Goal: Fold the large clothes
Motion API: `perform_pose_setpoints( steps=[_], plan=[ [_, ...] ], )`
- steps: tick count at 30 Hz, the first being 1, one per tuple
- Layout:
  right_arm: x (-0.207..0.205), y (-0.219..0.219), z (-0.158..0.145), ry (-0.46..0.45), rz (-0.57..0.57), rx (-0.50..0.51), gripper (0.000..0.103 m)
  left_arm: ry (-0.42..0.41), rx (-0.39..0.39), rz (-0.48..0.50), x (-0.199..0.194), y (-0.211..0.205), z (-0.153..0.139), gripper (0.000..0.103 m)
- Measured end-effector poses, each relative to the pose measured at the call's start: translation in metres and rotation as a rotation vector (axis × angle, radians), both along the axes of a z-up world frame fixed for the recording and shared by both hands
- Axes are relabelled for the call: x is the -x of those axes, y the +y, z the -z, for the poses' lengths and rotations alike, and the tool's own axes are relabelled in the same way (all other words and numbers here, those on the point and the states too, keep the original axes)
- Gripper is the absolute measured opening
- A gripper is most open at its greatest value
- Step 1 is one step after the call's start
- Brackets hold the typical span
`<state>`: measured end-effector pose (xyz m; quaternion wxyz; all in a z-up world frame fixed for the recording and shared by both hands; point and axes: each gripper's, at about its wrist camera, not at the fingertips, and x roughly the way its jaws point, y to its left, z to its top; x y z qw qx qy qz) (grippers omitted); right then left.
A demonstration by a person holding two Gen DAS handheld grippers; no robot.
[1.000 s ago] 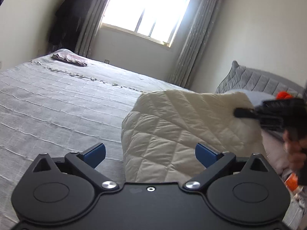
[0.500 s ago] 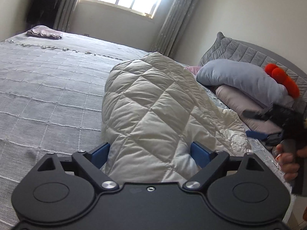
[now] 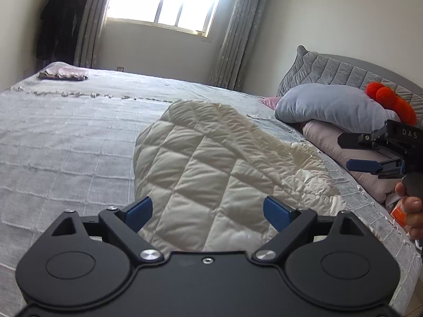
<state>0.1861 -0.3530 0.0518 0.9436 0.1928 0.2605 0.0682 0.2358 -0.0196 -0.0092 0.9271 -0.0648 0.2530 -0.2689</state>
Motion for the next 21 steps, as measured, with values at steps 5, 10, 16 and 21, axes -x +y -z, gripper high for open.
perform_pose_setpoints(
  steps=[5, 10, 16, 21],
  plan=[
    [-0.008, 0.028, -0.004, -0.049, -0.002, 0.071, 0.072, -0.047, -0.035, -0.009, -0.012, -0.016, -0.011, 0.09],
    [-0.019, 0.057, 0.011, -0.064, -0.006, 0.201, 0.04, -0.072, -0.042, 0.002, -0.031, -0.034, -0.011, 0.088],
    [-0.041, 0.047, 0.07, 0.065, 0.058, 0.309, 0.032, -0.055, -0.079, 0.057, -0.046, -0.053, 0.018, 0.087],
    [-0.049, 0.03, 0.103, 0.114, 0.098, 0.306, 0.031, -0.025, -0.039, 0.066, -0.056, -0.056, 0.045, 0.09]
  ],
)
